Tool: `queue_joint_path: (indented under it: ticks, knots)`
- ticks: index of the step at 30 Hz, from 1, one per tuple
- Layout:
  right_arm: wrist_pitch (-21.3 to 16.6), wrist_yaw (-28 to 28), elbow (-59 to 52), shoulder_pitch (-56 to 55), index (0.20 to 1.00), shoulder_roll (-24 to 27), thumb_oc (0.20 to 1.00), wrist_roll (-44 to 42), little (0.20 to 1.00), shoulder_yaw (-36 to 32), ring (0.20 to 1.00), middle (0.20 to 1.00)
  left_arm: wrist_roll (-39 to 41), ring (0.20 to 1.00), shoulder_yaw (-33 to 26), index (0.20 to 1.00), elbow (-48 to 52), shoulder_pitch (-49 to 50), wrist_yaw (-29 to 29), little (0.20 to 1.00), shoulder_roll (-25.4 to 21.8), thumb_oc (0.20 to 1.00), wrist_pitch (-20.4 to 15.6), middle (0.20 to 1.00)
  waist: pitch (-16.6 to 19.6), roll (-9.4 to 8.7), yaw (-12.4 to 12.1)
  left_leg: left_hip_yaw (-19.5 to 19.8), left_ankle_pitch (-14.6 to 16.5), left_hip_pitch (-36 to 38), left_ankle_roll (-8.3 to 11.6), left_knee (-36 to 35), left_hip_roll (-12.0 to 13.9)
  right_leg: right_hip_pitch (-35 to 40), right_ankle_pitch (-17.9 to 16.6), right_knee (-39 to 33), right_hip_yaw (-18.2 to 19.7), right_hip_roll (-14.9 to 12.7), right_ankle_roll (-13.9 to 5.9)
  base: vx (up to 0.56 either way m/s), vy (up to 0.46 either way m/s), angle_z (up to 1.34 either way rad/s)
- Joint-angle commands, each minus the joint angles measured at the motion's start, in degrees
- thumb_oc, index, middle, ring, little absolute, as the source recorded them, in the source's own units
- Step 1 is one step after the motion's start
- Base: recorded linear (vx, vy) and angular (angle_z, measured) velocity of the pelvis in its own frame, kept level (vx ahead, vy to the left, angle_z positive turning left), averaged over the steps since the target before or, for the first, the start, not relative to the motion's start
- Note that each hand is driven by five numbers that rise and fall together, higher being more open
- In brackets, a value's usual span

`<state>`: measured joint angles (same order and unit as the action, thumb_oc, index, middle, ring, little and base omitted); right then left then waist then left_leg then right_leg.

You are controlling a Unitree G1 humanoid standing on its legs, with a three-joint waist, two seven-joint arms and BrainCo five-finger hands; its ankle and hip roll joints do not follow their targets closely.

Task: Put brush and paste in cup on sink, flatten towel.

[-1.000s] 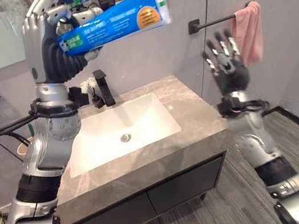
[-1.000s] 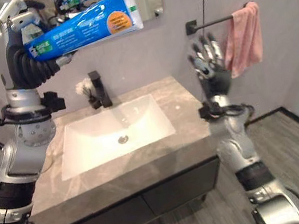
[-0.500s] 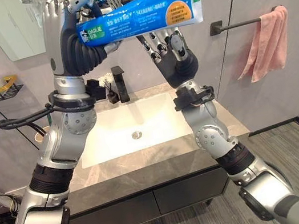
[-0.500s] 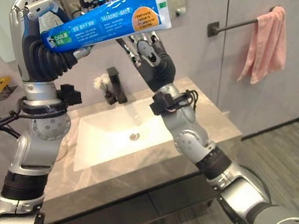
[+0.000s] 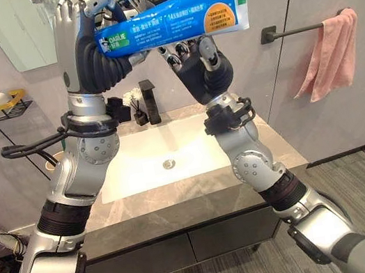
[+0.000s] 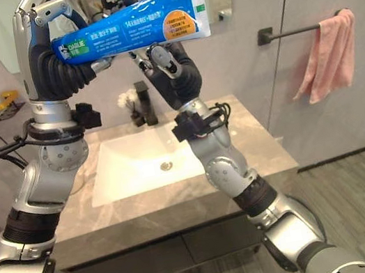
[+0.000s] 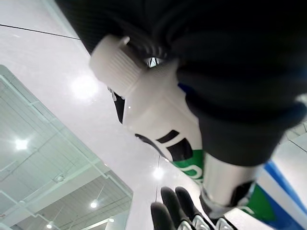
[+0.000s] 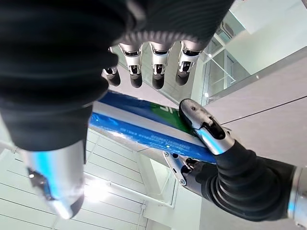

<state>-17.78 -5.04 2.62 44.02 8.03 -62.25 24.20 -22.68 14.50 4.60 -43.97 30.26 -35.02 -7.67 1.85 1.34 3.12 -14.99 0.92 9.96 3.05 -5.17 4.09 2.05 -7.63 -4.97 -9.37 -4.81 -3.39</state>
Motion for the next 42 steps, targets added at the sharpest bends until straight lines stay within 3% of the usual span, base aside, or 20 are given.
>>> queue_joint_path:
  ticks: [1,18,19,23,24,34,35,36,42]
  knots:
    - [-3.4,0.2,-1.1,8.0,1.000,-1.4,1.000,0.5,1.000,-1.7,1.000,1.000,0.8,0.200,0.2,0.200,-1.0,-5.7,0.9,0.200,-2.8,0.200,-1.3,0.200,0.5,-3.41,-0.9,0.9,0.5,0.2,-0.66,0.2,0.3,4.5,1.0,0.0,1.1,-3.4,-4.25,0.00,0.000,0.00]
    - [-4.7,2.7,-1.5,10.0,1.000,-3.2,1.000,1.3,1.000,-2.4,1.000,1.000,6.2,0.200,-1.0,0.200,1.2,2.3,-1.6,0.200,0.9,0.200,-3.5,0.200,0.1,-4.24,-1.5,1.2,0.6,0.0,-1.03,0.2,0.1,4.6,0.9,0.0,1.0,-3.7,-4.19,0.00,0.000,0.00]
    - [-4.7,2.7,-1.6,9.9,0.809,-3.1,0.809,1.3,0.809,-2.3,0.809,0.809,6.3,0.200,-1.0,0.200,1.3,2.5,-1.6,0.200,1.0,0.200,-3.5,0.200,0.2,-4.23,-1.5,1.3,0.6,-0.1,-1.03,0.2,0.0,4.6,0.9,0.0,1.0,-3.7,-4.17,0.00,0.000,0.00]
    - [-4.6,2.6,-1.5,9.5,0.357,-3.5,0.357,1.1,0.357,-2.2,0.357,0.357,6.6,0.200,-1.2,0.200,1.3,2.9,-1.7,0.200,1.3,0.200,-3.6,0.200,0.3,-4.21,-1.5,1.3,0.7,-0.1,-1.06,0.2,0.0,4.5,0.9,0.0,0.9,-3.7,-4.13,0.00,0.000,0.00]
    - [-4.7,2.8,-1.2,9.3,0.200,-3.6,0.200,1.1,0.200,-2.2,0.200,0.200,6.8,0.200,-1.3,0.200,1.3,2.9,-1.6,0.200,1.5,0.200,-3.7,0.200,0.2,-4.17,-1.5,1.3,0.6,-0.1,-1.03,0.2,0.0,4.5,0.9,0.0,0.9,-3.7,-4.10,0.00,0.000,0.00]
    - [-5.4,4.0,-0.7,8.0,0.200,-4.3,0.200,1.3,0.200,-2.8,0.200,0.200,7.3,0.200,-1.1,0.200,1.5,2.4,-1.0,0.200,2.5,0.200,-3.7,0.200,0.1,-4.07,-1.2,1.6,0.6,-0.1,-1.08,0.2,0.0,4.8,0.9,0.0,0.7,-3.6,-3.92,0.00,0.000,0.00]
    - [-5.6,4.2,-0.6,7.9,0.200,-4.2,0.200,1.4,0.200,-3.0,0.200,0.200,7.3,0.376,-1.3,0.376,1.6,2.5,-0.8,0.376,2.6,0.376,-3.6,0.376,0.1,-4.07,-1.2,1.6,0.6,0.0,-1.09,0.2,0.0,4.9,0.9,0.0,0.7,-3.6,-3.91,0.00,0.000,0.00]
    - [-6.0,4.7,-0.8,7.5,0.200,-4.6,0.200,1.4,0.200,-3.6,0.200,0.200,6.8,1.000,-1.7,1.000,1.7,2.9,0.2,1.000,3.1,1.000,-3.2,1.000,0.1,-4.09,-1.3,1.7,0.7,0.0,-1.12,0.2,0.0,5.0,1.0,0.0,0.7,-3.5,-3.86,0.00,0.000,0.00]
    - [-7.7,6.4,-1.4,3.8,0.200,-6.7,0.200,0.7,0.200,-6.2,0.200,0.200,7.5,1.000,-4.5,1.000,4.5,10.0,-0.5,1.000,3.0,1.000,-3.0,1.000,-0.2,-3.82,-1.8,2.4,0.8,0.1,-1.29,0.2,0.0,5.3,1.3,0.1,0.4,-3.4,-3.61,0.00,0.000,0.00]
